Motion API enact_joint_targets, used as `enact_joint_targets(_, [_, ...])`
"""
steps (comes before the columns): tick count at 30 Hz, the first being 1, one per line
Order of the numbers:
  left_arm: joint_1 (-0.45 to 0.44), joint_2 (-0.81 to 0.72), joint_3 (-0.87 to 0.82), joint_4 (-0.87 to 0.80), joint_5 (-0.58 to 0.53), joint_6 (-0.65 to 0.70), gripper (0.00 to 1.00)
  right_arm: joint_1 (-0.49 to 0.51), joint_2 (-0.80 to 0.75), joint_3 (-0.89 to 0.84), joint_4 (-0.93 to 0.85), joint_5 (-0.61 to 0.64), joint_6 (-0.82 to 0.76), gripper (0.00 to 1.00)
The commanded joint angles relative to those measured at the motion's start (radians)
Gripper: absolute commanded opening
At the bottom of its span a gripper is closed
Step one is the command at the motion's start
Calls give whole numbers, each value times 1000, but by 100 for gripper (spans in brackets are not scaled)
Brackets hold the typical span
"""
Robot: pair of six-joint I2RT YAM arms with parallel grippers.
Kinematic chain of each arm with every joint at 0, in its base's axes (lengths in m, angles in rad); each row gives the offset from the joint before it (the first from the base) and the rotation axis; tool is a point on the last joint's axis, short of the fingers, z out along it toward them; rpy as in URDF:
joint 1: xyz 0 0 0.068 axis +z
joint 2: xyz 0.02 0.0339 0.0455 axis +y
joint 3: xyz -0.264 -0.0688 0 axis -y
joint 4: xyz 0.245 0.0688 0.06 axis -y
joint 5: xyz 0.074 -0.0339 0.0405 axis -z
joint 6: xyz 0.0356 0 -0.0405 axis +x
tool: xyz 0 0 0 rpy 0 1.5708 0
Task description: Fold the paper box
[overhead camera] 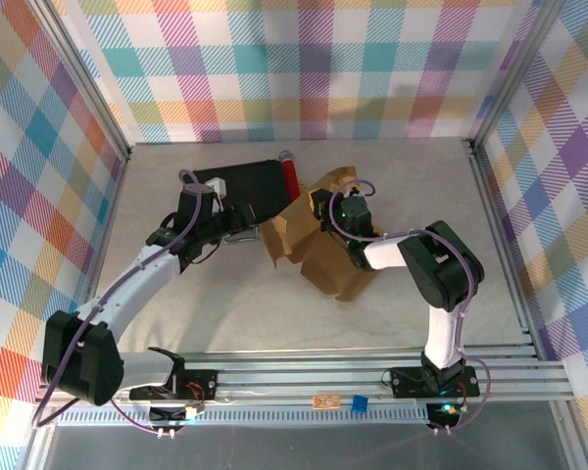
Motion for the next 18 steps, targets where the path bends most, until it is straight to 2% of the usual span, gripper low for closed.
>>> enact_joint_targets(1, [19,36,-15,13,164,167,37,-10,-18,-16,88,-72,-19,0])
enact_joint_targets(4, [19,93,-24,24,208,256,32,-18,-13,-15,92,-85,-6,0])
enact_joint_targets(7, [20,143,-51,70,239,315,32,-22,-28,-7,56,-87,-7,0])
enact_joint_targets(12, [3,193,-94,168,337,389,34,-26,-25,24,22,-96,0,0])
enact_joint_targets(18, [-27,182,-119,186,375,431,37,-28,-21,58,-17,-100,4,0])
